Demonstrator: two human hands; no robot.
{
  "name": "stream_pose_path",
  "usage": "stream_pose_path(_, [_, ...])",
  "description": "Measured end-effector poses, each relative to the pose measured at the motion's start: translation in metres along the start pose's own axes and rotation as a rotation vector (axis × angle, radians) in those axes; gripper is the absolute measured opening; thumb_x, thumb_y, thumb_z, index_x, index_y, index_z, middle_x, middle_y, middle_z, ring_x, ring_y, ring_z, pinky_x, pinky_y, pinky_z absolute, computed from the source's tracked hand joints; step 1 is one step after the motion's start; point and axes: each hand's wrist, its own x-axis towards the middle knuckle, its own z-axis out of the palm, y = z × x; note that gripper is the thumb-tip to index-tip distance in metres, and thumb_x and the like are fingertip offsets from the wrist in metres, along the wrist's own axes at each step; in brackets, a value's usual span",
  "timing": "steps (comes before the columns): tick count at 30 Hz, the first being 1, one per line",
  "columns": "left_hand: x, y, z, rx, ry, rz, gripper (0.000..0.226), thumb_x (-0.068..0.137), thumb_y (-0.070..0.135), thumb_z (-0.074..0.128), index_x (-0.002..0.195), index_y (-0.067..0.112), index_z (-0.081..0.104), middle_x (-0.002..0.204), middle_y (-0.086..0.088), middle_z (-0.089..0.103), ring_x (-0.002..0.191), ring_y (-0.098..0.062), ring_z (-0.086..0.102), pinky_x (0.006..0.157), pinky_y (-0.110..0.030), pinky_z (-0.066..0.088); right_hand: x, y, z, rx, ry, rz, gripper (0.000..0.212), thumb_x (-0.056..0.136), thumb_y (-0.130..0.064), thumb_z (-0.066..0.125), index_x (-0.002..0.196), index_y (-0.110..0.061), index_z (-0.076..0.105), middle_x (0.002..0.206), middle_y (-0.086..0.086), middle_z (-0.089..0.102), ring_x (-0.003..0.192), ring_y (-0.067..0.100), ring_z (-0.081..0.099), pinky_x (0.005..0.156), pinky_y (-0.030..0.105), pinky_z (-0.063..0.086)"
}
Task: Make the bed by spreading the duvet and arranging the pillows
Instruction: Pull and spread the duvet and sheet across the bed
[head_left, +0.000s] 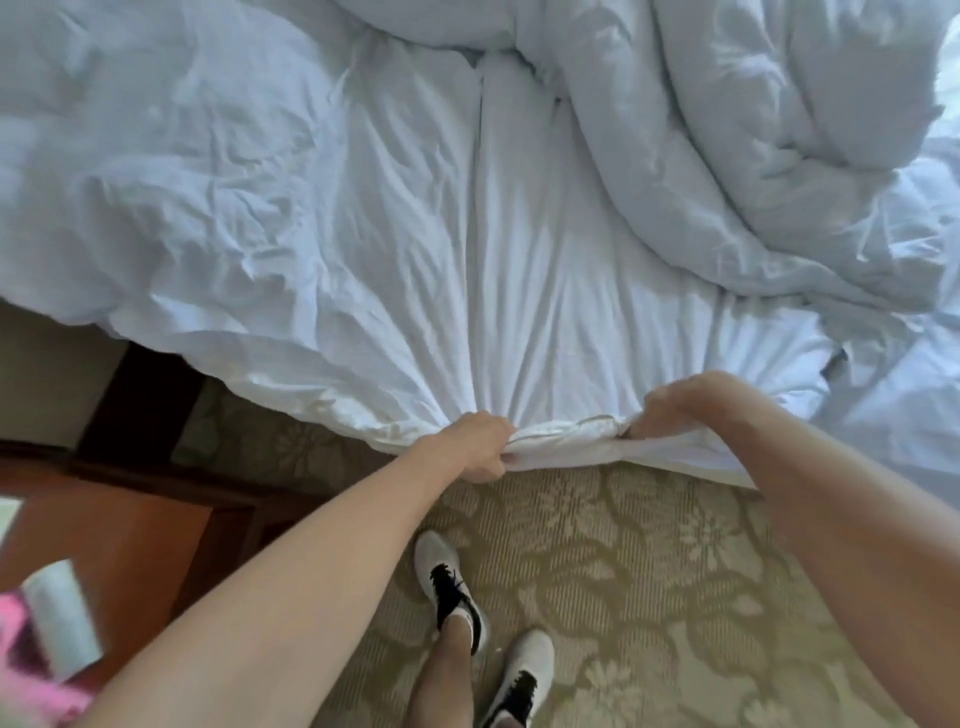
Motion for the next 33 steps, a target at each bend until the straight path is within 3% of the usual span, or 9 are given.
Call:
stream_pose_path(3, [-0.005, 0.002, 0.003, 0.011, 0.041, -0.005, 0.012, 0.094, 0.023, 0.057, 0.100, 0.013, 0.053, 0.100, -0.010, 0.059, 0.089, -0.027, 0.053, 0.073, -0.033, 0.038, 0.004, 0.004, 0.026, 0.070, 0.105, -0.065, 0.077, 0.087, -0.072, 0.043, 0.133, -0.011, 0.053, 0.134, 0.012, 0.058, 0.119, 0.030, 0.056, 0.096, 0.039, 0.044])
stream_pose_path(6, [-0.004, -0.004, 0.013, -0.012, 0.102, -0.046, 0.014, 0.089, 0.016, 0.057, 0.097, 0.018, 0.046, 0.112, -0.012, 0.059, 0.097, -0.029, 0.056, 0.074, -0.034, 0.038, 0.008, 0.003, 0.059, 0.143, 0.300, -0.164, 0.057, 0.086, -0.069, 0.051, 0.104, -0.015, 0.059, 0.105, 0.009, 0.065, 0.095, 0.031, 0.062, 0.075, 0.036, 0.046])
stream_pose_path(9, [-0.008, -0.006, 0.026, 0.031, 0.098, -0.065, 0.036, 0.086, 0.017, 0.057, 0.121, 0.019, 0.048, 0.121, -0.008, 0.057, 0.111, -0.029, 0.053, 0.089, -0.039, 0.038, 0.010, 0.004, 0.074, 0.109, 0.345, -0.212, 0.044, 0.083, -0.053, 0.065, 0.111, -0.021, 0.054, 0.111, 0.005, 0.063, 0.095, 0.025, 0.060, 0.074, 0.034, 0.045])
stream_pose_path(12, [-0.018, -0.011, 0.040, -0.048, 0.056, -0.100, 0.053, 0.090, 0.028, 0.058, 0.140, 0.022, 0.040, 0.138, -0.005, 0.048, 0.126, -0.030, 0.045, 0.105, -0.043, 0.034, 0.004, 0.001, 0.074, 0.190, 0.300, -0.310, 0.068, 0.072, -0.060, 0.074, 0.126, -0.026, 0.048, 0.119, -0.002, 0.054, 0.108, 0.022, 0.055, 0.089, 0.037, 0.047])
stream_pose_path(14, [-0.028, -0.018, 0.041, -0.123, 0.098, -0.131, 0.045, 0.092, 0.027, 0.054, 0.135, 0.024, 0.044, 0.141, -0.004, 0.047, 0.129, -0.029, 0.045, 0.108, -0.043, 0.035, -0.002, -0.007, 0.069, 0.259, 0.309, -0.370, 0.074, 0.071, -0.066, 0.072, 0.129, -0.029, 0.046, 0.116, -0.006, 0.051, 0.108, 0.019, 0.055, 0.094, 0.039, 0.048])
stream_pose_path(22, [-0.087, -0.077, -0.001, -0.145, 0.299, -0.265, 0.016, 0.095, 0.021, 0.046, 0.104, 0.015, 0.057, 0.111, -0.006, 0.058, 0.103, -0.028, 0.055, 0.093, -0.043, 0.045, -0.020, -0.102, 0.014, 0.285, 0.466, -0.545, 0.042, 0.089, -0.052, 0.063, 0.118, -0.023, 0.058, 0.103, -0.006, 0.060, 0.095, 0.016, 0.059, 0.083, 0.033, 0.051])
stream_pose_path(25, [-0.107, -0.125, -0.009, -0.116, 0.354, -0.345, 0.014, 0.093, 0.017, 0.045, 0.100, 0.014, 0.057, 0.108, -0.007, 0.059, 0.101, -0.028, 0.056, 0.088, -0.041, 0.045, -0.023, -0.156, -0.011, 0.223, 0.519, -0.582, 0.039, 0.090, -0.052, 0.061, 0.118, -0.025, 0.057, 0.102, -0.007, 0.061, 0.097, 0.017, 0.060, 0.081, 0.034, 0.050])
stream_pose_path(30, [-0.141, -0.225, -0.013, -0.076, 0.418, -0.478, 0.019, 0.092, 0.020, 0.046, 0.105, 0.014, 0.058, 0.116, -0.009, 0.059, 0.111, -0.031, 0.055, 0.097, -0.045, 0.041, -0.016, -0.259, -0.045, 0.196, 0.577, -0.619, 0.038, 0.092, -0.051, 0.059, 0.121, -0.027, 0.051, 0.111, -0.006, 0.060, 0.096, 0.016, 0.058, 0.074, 0.031, 0.048])
stream_pose_path(33, [-0.163, -0.295, -0.015, -0.343, 0.548, -0.614, 0.016, 0.093, 0.025, 0.048, 0.103, 0.015, 0.056, 0.114, -0.007, 0.060, 0.108, -0.030, 0.057, 0.095, -0.044, 0.045, -0.011, -0.333, -0.068, 0.177, 0.674, -0.653, 0.047, 0.090, -0.052, 0.059, 0.129, -0.029, 0.044, 0.124, -0.001, 0.055, 0.110, 0.021, 0.053, 0.084, 0.038, 0.050])
